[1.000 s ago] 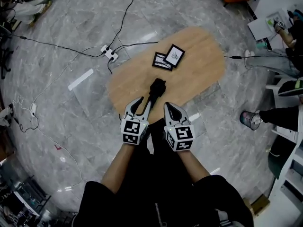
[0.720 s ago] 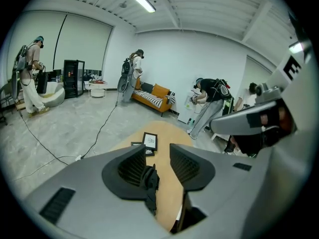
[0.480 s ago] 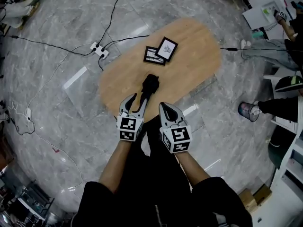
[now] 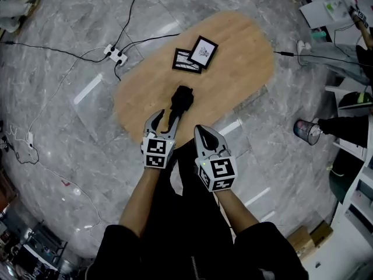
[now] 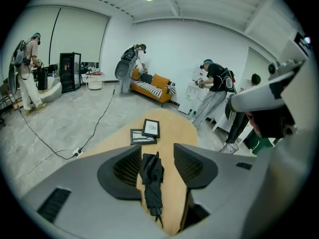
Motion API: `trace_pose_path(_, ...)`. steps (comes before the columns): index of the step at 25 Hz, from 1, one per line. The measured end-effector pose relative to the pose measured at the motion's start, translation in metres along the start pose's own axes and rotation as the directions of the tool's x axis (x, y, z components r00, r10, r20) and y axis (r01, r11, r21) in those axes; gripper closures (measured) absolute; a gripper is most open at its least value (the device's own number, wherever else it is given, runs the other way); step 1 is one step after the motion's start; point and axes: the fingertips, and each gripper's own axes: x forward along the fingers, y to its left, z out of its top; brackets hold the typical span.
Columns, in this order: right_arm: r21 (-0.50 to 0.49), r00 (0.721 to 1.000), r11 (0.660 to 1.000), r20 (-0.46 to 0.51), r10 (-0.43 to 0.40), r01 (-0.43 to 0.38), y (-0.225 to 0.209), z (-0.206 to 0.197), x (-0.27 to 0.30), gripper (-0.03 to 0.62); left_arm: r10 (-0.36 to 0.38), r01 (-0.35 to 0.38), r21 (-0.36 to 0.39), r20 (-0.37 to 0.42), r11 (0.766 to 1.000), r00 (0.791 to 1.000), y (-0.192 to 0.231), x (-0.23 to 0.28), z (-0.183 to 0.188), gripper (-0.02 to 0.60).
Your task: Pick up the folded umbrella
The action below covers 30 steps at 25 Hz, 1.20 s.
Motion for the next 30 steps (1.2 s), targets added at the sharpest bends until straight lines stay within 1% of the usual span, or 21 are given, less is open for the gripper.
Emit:
trace_pose_path(3,0.006,1.0,1.0,-0.013,-0.003,0.003,-0.005,-0.009,0.005,0.583,-0.005,0.005,0.003,-0.026,1.0,1.0,0.001,0.014,-0.014,0.371)
trace_pose_path(5,0.002,1.0,1.0,-0.02,-0.003,0.003,-0.006,-0.014,0.009,0.583,-0.011,0.011,0.006,-0.038,1.0,0.999,0.002,0.024,-0.023,0.34)
trace_pose_path(6,-0.002,1.0,1.0,-0.022,-0.003,0.003,-0.007,-0.015,0.011,0.583,-0.014,0.014,0.007,-0.046,1.0,0.999,0.002,0.029,-0.029,0.334)
trace_pose_path(11,-0.007,1.0,1.0,-0.027,-0.001,0.001,-0.012,-0.017,0.021,0.583,-0.021,0.022,0.004,-0.097,1.0,0.995,0.008,0.051,-0.053,0.324)
trace_pose_path(15,0.001,0.999,1.0,-0.033,0.001,-0.001,-0.015,-0.02,0.026,0.583,-0.017,0.016,-0.008,-0.131,1.0,0.991,0.013,0.064,-0.067,0.313)
trace_pose_path(18,0.005,0.999,1.0,-0.039,0.003,-0.002,-0.016,-0.024,0.028,0.583,-0.013,0.01,-0.024,-0.16,1.0,0.987,0.017,0.074,-0.081,0.274)
trace_pose_path(21,0.006,0.999,1.0,-0.051,0.002,-0.001,-0.018,-0.03,0.027,0.583,-0.014,0.006,-0.042,-0.185,0.999,0.983,0.018,0.084,-0.095,0.256)
trace_pose_path(25,0.007,0.998,1.0,-0.067,-0.005,0.006,-0.021,-0.037,0.028,0.583,-0.027,0.013,-0.067,-0.204,0.998,0.979,0.02,0.099,-0.108,0.247)
trace_pose_path(30,0.013,0.997,1.0,-0.083,-0.009,0.01,-0.025,-0.046,0.027,0.583,-0.025,0.006,-0.074,-0.262,0.997,0.965,0.024,0.116,-0.137,0.242)
